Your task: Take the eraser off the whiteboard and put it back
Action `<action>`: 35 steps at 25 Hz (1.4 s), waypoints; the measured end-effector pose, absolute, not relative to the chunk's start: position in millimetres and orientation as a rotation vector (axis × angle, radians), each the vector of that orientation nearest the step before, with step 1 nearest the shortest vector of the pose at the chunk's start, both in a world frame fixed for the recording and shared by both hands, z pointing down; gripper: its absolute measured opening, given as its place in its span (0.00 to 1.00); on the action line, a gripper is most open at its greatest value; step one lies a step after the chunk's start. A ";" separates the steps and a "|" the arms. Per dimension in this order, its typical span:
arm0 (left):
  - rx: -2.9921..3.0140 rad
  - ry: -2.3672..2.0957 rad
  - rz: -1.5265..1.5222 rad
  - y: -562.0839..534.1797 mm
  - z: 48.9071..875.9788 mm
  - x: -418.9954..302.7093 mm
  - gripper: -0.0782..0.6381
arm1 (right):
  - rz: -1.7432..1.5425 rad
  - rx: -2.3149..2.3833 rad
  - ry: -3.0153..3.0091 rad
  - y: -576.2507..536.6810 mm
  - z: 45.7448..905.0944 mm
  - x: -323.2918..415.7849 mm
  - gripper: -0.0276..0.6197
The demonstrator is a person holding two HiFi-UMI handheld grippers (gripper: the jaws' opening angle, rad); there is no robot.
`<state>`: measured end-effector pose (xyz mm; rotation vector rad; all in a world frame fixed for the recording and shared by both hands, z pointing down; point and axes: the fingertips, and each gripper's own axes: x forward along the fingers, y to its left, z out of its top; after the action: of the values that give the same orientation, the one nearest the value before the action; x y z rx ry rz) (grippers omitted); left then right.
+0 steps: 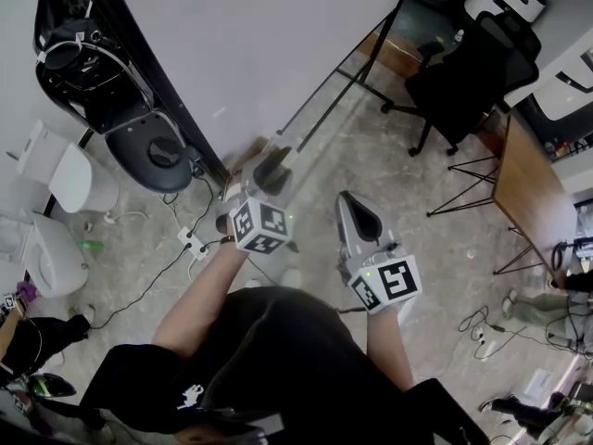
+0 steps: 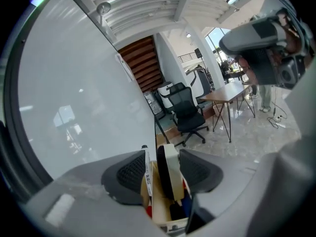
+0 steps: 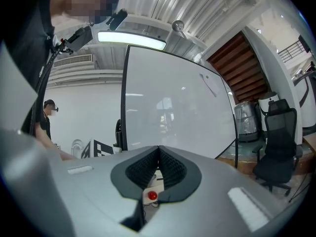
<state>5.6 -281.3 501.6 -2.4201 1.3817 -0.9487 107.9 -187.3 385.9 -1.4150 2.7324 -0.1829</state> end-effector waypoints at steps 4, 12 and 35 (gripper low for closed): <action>-2.436 1.373 -0.793 -270.8 471.6 6.7 0.40 | -0.176 -1.415 2.730 -182.5 382.8 98.6 0.06; -2.548 1.387 -0.388 -234.7 390.6 -4.9 0.31 | -0.139 -1.438 2.720 -168.8 373.9 79.9 0.06; -2.665 1.516 -0.055 -170.2 357.8 -110.7 0.12 | -0.057 -1.551 2.662 -155.7 356.5 53.3 0.06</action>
<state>-110.7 -170.2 357.8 -2.6654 1.5161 -0.0550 53.3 -155.7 356.5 -1.5510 2.6620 -0.0574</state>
